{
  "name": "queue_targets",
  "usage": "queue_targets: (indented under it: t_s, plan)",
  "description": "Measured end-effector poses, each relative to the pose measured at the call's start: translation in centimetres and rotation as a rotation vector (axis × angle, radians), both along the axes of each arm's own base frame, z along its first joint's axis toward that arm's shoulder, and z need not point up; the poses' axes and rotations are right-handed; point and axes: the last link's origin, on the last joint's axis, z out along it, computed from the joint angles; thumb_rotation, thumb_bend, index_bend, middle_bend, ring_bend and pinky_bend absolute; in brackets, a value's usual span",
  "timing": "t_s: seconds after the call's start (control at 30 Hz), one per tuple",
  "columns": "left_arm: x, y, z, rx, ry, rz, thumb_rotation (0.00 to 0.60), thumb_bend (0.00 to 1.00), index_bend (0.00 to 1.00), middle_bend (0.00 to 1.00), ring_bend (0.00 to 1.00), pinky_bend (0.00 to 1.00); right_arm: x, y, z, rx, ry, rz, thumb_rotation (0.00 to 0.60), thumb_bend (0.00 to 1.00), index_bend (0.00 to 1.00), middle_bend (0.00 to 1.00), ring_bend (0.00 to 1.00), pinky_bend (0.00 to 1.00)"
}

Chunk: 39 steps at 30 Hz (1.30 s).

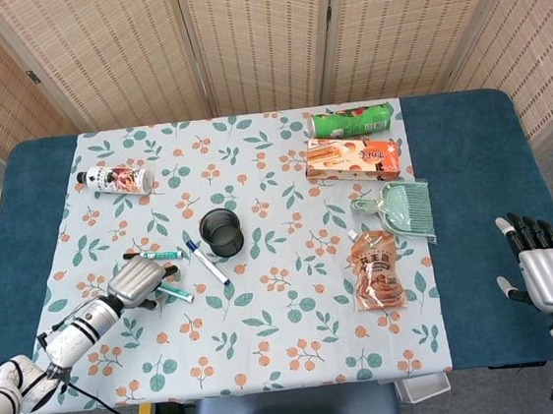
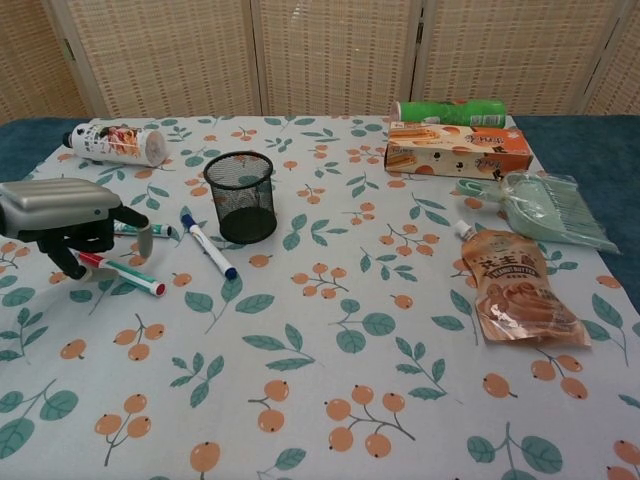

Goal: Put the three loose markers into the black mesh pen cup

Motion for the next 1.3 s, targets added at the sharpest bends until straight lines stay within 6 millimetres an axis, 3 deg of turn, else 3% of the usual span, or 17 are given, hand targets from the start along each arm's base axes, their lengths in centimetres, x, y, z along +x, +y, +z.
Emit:
queue_targets:
  t_s: [1.3]
  plan:
    - [-1.0,0.0,-2.1,-0.021,-0.023,0.015,0.600,0.39,0.55,1.00,1.00,1.00,0.1,0.2,0.6,-0.022,-0.014,0.015,0.600,0.28,0.05,0.00,0.00,0.00]
